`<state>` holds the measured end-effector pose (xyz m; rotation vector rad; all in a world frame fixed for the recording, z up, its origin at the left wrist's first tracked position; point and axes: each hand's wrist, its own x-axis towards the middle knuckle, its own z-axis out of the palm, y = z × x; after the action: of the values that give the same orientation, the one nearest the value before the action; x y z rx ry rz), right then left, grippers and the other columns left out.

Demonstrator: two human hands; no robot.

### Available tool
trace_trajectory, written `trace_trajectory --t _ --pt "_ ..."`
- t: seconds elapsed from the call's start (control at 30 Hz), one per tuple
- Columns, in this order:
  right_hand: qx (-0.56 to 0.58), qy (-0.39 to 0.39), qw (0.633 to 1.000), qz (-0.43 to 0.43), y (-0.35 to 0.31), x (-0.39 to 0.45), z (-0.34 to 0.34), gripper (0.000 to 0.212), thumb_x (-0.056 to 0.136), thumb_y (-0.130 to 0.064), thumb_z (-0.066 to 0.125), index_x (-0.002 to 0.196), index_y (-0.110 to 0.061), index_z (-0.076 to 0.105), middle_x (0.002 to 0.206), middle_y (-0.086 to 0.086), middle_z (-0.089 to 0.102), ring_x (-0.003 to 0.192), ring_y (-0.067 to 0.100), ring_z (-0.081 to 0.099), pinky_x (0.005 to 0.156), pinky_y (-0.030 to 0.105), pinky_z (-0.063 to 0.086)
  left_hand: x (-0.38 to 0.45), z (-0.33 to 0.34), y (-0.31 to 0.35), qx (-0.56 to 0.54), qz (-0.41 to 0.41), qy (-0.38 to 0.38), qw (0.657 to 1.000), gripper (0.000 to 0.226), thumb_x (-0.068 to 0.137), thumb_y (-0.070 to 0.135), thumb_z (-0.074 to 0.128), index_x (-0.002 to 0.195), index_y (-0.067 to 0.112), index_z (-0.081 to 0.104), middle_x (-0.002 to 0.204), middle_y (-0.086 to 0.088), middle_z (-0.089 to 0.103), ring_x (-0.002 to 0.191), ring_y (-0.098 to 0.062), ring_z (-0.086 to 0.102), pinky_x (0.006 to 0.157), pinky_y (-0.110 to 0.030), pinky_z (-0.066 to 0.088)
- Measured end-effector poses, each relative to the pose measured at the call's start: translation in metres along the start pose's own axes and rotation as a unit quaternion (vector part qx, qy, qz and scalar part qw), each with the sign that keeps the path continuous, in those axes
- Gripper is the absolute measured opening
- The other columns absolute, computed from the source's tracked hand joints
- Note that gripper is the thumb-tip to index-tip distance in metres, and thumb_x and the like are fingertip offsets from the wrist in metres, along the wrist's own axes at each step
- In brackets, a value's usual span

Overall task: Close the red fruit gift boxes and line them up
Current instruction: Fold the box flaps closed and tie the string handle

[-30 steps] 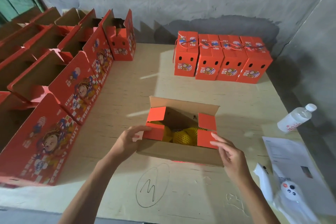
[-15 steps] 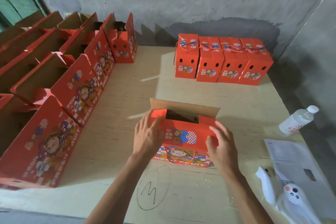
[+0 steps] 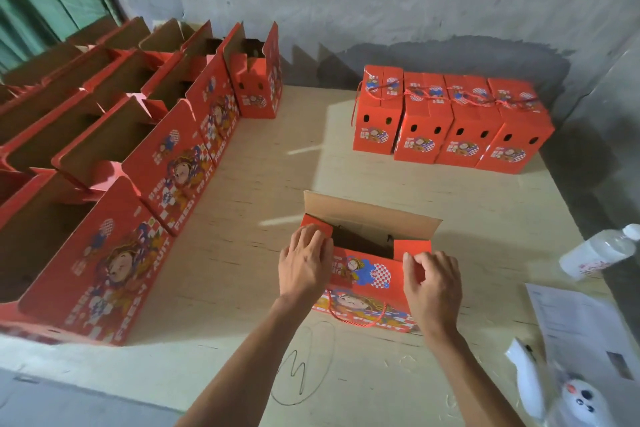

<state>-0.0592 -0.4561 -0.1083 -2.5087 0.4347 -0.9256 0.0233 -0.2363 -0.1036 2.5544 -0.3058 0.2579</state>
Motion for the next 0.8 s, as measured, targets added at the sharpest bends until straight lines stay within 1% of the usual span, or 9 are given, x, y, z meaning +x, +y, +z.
trace_trajectory --t 0.13,0.27,0.33,0.37,0.47,0.6,0.67,0.73,0.8 --pt "-0.009 -0.015 1.0 0.0 0.001 0.003 0.002 0.032 0.097 -0.032 0.062 0.074 -0.009 0.062 0.081 0.007 0.06 0.078 0.027 0.051 0.066 0.041 0.048 0.006 0.003 -0.001 0.008 -0.012 -0.026 1.0 0.028 0.108 0.042 0.034 0.115 0.03 0.058 0.143 0.015 0.05 0.142 -0.011 0.039 0.098 -0.037 0.047" --pt "0.006 -0.014 1.0 0.021 -0.001 0.003 0.005 0.03 0.096 -0.027 0.066 0.076 -0.005 0.068 0.108 0.01 0.068 0.1 0.031 0.06 0.079 0.041 0.052 0.005 0.006 0.001 0.032 -0.047 -0.056 0.997 0.045 0.108 0.048 0.029 0.129 0.017 0.055 0.169 -0.001 0.024 0.158 -0.017 0.009 0.119 -0.041 0.035" --pt "0.023 -0.026 0.998 0.055 -0.003 0.002 0.004 0.026 0.096 -0.023 0.07 0.076 -0.006 0.068 0.122 0.009 0.067 0.11 0.03 0.061 0.077 0.037 0.054 0.005 0.004 0.002 0.005 -0.094 -0.07 0.993 0.054 0.106 0.056 0.031 0.136 0.014 0.045 0.171 -0.005 0.016 0.158 -0.02 0.011 0.114 -0.044 0.043" --pt "0.033 -0.035 0.996 0.069 -0.004 0.002 0.004 0.024 0.095 -0.023 0.072 0.077 -0.008 0.067 0.127 0.007 0.066 0.111 0.029 0.062 0.073 0.034 0.053 0.006 0.003 0.001 -0.014 -0.116 -0.077 0.99 0.056 0.103 0.06 0.034 0.136 0.016 0.041 0.169 -0.006 0.021 0.154 -0.023 0.024 0.107 -0.045 0.049" --pt "0.054 -0.056 0.993 0.093 -0.004 0.001 0.0 0.022 0.094 -0.026 0.072 0.078 -0.012 0.065 0.133 0.002 0.062 0.1 0.024 0.068 0.066 0.026 0.044 0.011 -0.002 -0.005 -0.062 -0.153 -0.081 0.983 0.053 0.095 0.071 0.045 0.12 0.025 0.044 0.136 0.0 0.057 0.111 -0.027 0.065 0.087 -0.043 0.055" --pt "0.062 -0.064 0.99 0.106 -0.006 0.001 -0.005 0.026 0.095 -0.024 0.071 0.076 -0.007 0.066 0.136 0.005 0.063 0.101 0.023 0.07 0.07 0.026 0.043 0.015 -0.01 -0.021 -0.148 -0.166 -0.086 0.971 0.05 0.083 0.082 0.056 0.107 0.037 0.057 0.102 0.015 0.07 0.091 -0.011 0.068 0.083 -0.036 0.056" --pt "0.065 -0.062 0.99 0.108 -0.007 0.001 -0.006 0.026 0.095 -0.023 0.071 0.075 -0.007 0.066 0.137 0.005 0.063 0.103 0.023 0.069 0.072 0.025 0.042 0.013 -0.013 -0.029 -0.189 -0.165 -0.09 0.964 0.049 0.08 0.084 0.056 0.094 0.037 0.058 0.088 0.016 0.072 0.078 -0.004 0.069 0.07 -0.029 0.057" --pt "0.072 -0.062 0.989 0.111 -0.008 0.002 -0.007 0.027 0.095 -0.022 0.071 0.074 -0.007 0.065 0.136 0.005 0.064 0.104 0.024 0.069 0.074 0.026 0.042 0.01 -0.011 -0.033 -0.263 -0.168 -0.078 0.947 0.04 0.083 0.076 0.06 0.081 0.036 0.056 0.076 0.012 0.072 0.066 -0.006 0.068 0.058 -0.025 0.053" --pt "0.078 -0.064 0.988 0.12 -0.008 0.001 -0.006 0.027 0.094 -0.021 0.073 0.071 -0.008 0.064 0.135 0.004 0.064 0.105 0.023 0.069 0.076 0.027 0.042 0.007 -0.009 -0.034 -0.315 -0.165 -0.053 0.933 0.033 0.092 0.058 0.063 0.072 0.033 0.055 0.069 0.006 0.067 0.062 -0.011 0.062 0.055 -0.029 0.048"
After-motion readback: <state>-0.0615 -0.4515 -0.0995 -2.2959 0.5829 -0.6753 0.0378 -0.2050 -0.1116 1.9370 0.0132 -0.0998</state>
